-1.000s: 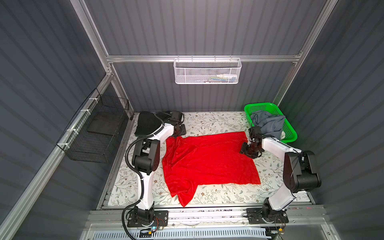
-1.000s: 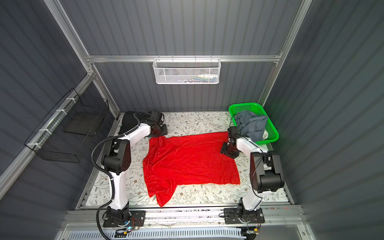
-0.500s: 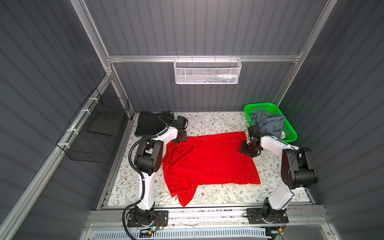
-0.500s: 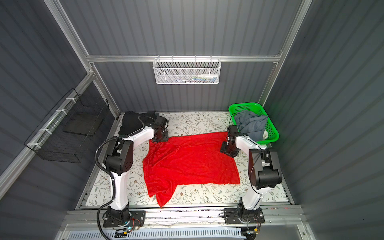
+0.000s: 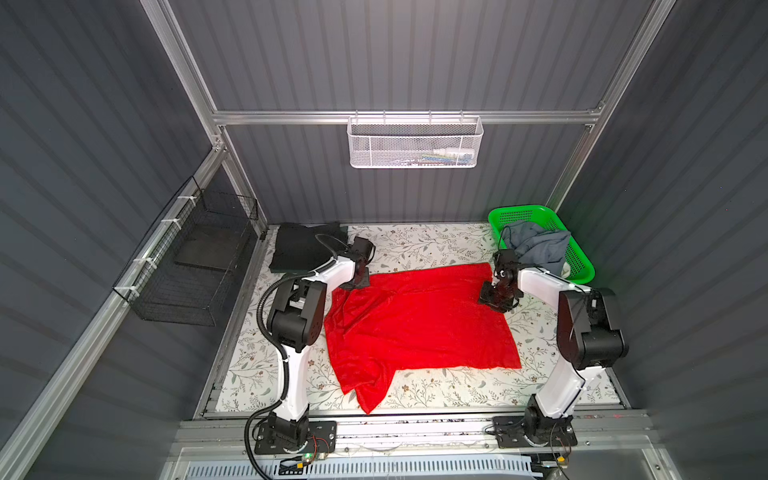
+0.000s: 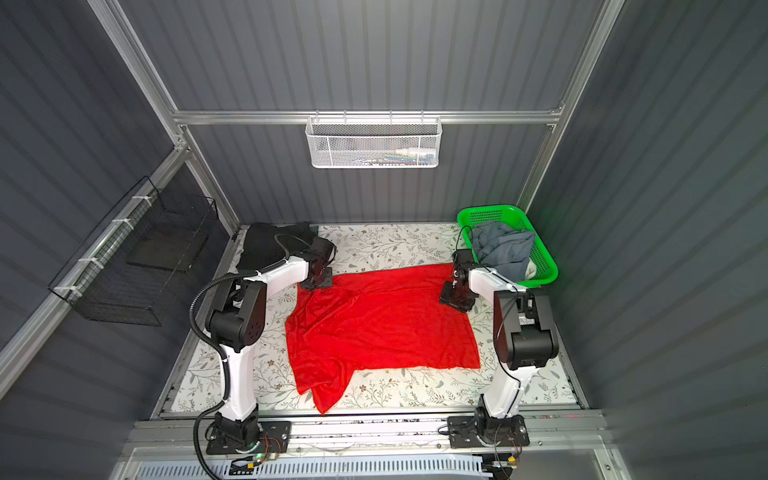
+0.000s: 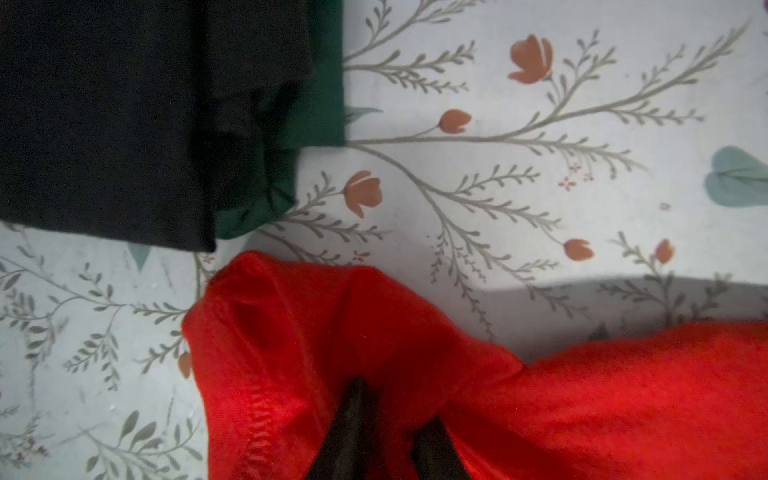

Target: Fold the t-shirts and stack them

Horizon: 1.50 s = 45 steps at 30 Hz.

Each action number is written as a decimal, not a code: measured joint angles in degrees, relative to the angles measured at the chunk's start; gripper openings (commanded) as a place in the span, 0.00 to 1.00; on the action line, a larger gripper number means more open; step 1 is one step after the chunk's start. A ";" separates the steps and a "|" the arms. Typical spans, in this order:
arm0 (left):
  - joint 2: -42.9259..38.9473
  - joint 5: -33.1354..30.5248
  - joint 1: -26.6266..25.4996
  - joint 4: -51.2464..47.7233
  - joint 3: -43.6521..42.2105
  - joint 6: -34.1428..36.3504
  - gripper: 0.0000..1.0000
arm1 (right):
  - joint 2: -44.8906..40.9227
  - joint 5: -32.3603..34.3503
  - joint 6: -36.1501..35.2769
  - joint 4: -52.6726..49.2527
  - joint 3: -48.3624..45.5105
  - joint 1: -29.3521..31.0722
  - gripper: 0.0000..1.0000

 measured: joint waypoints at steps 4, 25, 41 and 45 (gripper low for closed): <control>-3.13 -1.88 0.87 0.00 -1.90 -0.09 0.25 | 1.97 0.70 -0.20 -0.92 1.01 -0.09 0.42; -22.47 -4.83 7.19 1.53 -15.85 -2.71 0.65 | -4.61 2.99 -2.12 -7.26 1.33 -1.40 0.85; -61.42 -0.39 -5.55 -10.12 -42.51 -12.70 0.94 | -39.28 1.66 8.46 -16.83 -26.45 -3.85 0.95; -68.22 2.73 -6.93 -11.80 -46.93 -16.76 0.89 | -39.19 1.66 11.13 -15.69 -29.46 -4.04 0.89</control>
